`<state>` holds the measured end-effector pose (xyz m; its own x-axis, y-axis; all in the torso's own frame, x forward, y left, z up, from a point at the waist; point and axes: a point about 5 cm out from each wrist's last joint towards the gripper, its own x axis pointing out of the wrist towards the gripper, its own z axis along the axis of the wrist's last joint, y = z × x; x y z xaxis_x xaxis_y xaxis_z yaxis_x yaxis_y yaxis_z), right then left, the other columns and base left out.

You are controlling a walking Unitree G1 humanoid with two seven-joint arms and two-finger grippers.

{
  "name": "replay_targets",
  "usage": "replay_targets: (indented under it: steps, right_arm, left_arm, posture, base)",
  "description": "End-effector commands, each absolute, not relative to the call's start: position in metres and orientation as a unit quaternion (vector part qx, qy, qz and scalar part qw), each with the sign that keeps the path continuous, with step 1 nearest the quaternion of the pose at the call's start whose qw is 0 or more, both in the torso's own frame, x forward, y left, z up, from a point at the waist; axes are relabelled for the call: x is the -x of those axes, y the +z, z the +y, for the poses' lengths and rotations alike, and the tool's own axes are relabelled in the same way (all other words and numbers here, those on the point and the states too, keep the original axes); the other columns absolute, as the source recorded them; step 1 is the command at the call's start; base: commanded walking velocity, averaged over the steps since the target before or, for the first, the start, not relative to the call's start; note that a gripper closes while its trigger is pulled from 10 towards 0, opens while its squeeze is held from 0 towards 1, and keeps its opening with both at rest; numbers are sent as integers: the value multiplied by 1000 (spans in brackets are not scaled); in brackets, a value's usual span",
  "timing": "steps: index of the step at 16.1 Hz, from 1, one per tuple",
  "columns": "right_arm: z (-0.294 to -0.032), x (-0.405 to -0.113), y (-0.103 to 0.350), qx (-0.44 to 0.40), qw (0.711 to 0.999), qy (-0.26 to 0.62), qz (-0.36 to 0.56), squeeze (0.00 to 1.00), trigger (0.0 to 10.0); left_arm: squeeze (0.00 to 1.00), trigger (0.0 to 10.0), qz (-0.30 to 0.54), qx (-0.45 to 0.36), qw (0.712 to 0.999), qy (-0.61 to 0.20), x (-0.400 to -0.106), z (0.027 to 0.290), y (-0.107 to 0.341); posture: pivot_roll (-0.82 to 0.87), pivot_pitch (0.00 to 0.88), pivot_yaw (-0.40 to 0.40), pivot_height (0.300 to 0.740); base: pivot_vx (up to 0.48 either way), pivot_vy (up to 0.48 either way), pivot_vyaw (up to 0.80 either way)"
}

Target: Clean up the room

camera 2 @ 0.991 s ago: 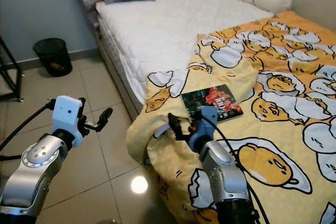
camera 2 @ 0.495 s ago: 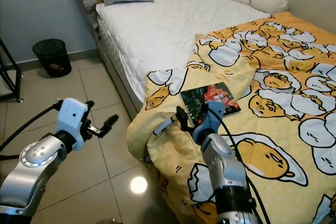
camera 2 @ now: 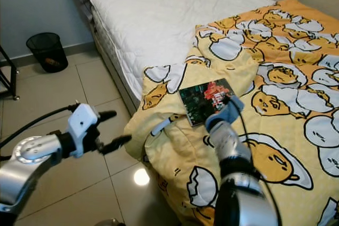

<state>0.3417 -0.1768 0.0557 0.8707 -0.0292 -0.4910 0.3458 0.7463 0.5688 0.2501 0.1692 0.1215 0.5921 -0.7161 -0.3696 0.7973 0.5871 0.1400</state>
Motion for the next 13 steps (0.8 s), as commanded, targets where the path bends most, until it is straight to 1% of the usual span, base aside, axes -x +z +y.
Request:
replay_targets:
  steps: [1,3,5,8,11,13]
  right_arm:
    - [-177,-343,55,-357,897,-114,235,0,10000]
    - [-179,-347,54,-375,886,-133,239,0,10000]
    - [-177,-350,55,-414,869,-131,237,0,10000]
    - [-174,-352,56,-419,867,-132,237,0,10000]
    - [-177,-346,47,-411,866,-147,244,0,10000]
    - [-178,-345,45,-410,866,-152,242,0,10000]
  left_arm:
    - [659,10000,135,-150,870,-449,-247,167,126]
    - [659,10000,136,-155,867,-454,-244,173,132]
    - [659,10000,134,-152,868,-454,-239,177,139]
    - [667,10000,137,-158,866,-454,-229,179,141]
    - [667,10000,136,-171,863,-456,-219,169,137]
    - [667,10000,137,-175,864,-453,-218,167,136]
  posture:
    - [23,0,-8,740]
    - [42,0,-13,740]
    - [57,0,-9,740]
    - [85,0,-3,740]
    - [102,0,16,740]
    - [107,19,23,740]
  base:
    - [0,0,0]
    - [0,0,0]
    - [0,0,0]
    - [0,0,0]
    - [0,0,0]
    - [0,0,0]
